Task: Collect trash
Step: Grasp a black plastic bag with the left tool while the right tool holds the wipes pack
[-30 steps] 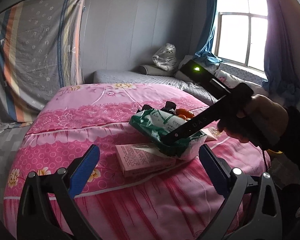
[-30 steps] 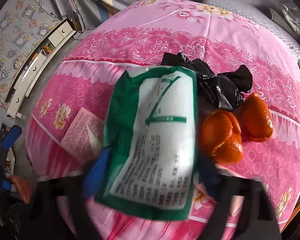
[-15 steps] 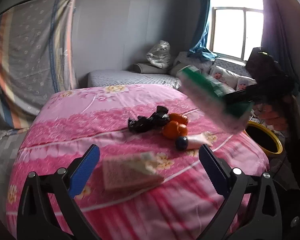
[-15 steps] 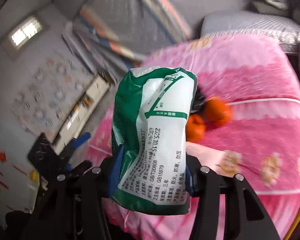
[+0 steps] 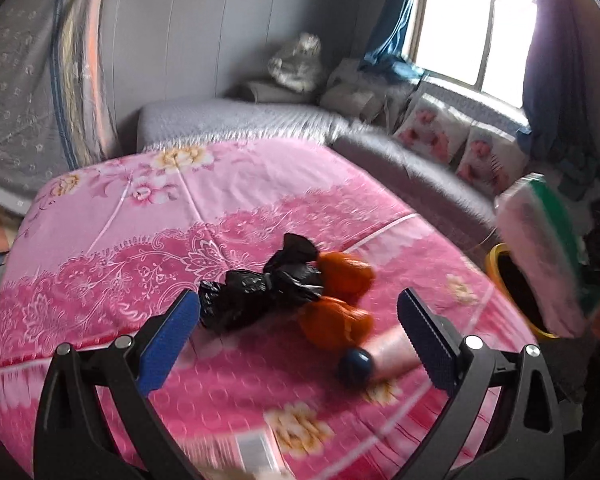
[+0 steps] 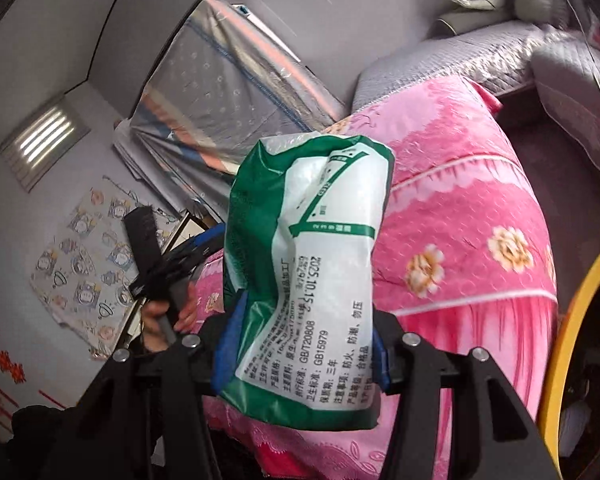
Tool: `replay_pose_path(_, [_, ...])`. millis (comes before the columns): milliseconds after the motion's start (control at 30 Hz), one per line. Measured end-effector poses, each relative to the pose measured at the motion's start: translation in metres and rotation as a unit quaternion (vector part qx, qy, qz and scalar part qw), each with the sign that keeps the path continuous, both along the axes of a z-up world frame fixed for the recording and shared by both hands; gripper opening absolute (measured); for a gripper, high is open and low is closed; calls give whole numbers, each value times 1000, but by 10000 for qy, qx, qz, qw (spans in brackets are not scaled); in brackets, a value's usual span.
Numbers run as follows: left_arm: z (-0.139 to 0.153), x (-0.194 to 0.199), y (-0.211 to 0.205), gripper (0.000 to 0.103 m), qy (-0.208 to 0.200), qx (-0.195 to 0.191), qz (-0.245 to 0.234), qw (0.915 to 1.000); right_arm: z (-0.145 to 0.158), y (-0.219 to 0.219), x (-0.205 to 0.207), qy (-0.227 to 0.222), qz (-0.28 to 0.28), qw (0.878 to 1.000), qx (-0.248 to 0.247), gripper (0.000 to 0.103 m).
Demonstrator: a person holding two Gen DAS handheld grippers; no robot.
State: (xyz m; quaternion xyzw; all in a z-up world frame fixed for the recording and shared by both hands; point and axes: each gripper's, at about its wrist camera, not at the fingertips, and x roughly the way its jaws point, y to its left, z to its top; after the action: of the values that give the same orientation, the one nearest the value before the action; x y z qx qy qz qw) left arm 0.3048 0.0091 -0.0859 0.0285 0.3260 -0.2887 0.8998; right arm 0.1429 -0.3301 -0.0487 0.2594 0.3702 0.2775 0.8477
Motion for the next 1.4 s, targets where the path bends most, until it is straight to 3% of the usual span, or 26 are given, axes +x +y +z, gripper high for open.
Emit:
replay_pose_path(267, [-29,60,-18,94,945,-112,160,9953,-15,-10,-2,152,-50,9996,229,50])
replay_pose_path(367, [-36,70,-30,90,1013,58,163,9947,-19,-10,-4,165,-15,9995,268,50])
replay_pose_path(433, [-41,73,-38,75,1068,204,135,9940,-20,-10,-5,170,-3,9995,274,50])
replay_pose_path(567, [-53,81,-48,55,1239,452,163,9911,-22,-13,-7,197,-50,9993,320,50])
replay_pose_path(633, [-58,83,-50,35,1303,527,169,9899,-24,-15,-7,213,-77,9991,356,51])
replay_pose_path(800, [-57,85,-45,21,1351,298,264,9900,-22,-15,-11,239,-107,9989,377,51])
replay_pose_path(1000, [-30,65,-27,18,956,-196,363,9946,-14,-12,-16,140,-69,9993,343,51])
replay_pose_path(1133, [7,28,-13,18,361,-628,578,9957,-11,-10,-21,107,-52,9992,383,51])
replay_pose_path(1400, [72,-64,-17,18,-649,-812,1086,9886,-11,-16,-28,14,-152,9982,580,51])
